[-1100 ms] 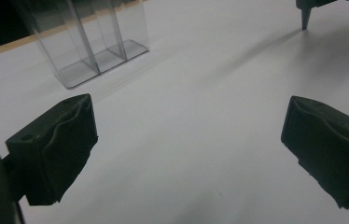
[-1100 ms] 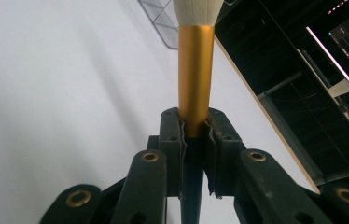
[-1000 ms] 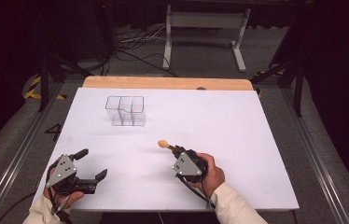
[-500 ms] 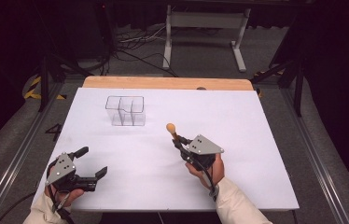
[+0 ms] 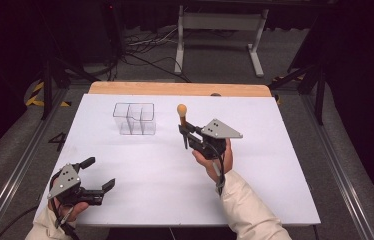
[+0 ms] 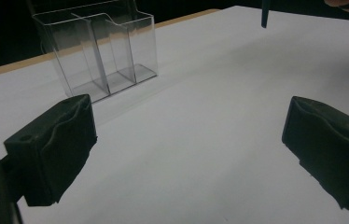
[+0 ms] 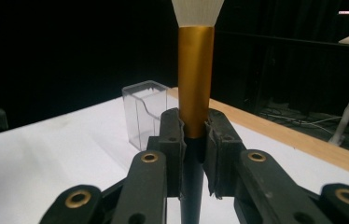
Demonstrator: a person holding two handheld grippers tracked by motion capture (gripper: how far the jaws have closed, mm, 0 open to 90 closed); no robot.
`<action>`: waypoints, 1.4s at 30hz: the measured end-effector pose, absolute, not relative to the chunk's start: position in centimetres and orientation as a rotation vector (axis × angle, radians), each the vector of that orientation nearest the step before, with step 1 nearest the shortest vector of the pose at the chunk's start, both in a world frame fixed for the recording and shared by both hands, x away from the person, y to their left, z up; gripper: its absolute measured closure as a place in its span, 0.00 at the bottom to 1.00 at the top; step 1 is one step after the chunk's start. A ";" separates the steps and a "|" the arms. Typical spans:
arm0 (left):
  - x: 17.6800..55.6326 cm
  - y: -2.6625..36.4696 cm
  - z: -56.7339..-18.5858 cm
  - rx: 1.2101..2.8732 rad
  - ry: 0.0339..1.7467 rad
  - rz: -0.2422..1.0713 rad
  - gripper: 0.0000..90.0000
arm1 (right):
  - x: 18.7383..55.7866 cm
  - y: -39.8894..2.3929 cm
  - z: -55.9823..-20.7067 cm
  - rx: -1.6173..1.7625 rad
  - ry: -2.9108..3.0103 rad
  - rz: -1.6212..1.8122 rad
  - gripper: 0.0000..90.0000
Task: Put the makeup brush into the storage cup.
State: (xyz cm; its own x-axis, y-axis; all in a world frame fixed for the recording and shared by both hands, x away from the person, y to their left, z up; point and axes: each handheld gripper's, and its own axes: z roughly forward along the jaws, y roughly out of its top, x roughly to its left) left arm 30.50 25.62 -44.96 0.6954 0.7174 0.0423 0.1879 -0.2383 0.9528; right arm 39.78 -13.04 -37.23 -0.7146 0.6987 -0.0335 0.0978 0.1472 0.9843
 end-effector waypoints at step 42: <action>30.2 26.1 -44.8 1.746 0.680 0.593 0.05 | 49.9 -3.2 -35.0 0.783 1.867 1.729 0.88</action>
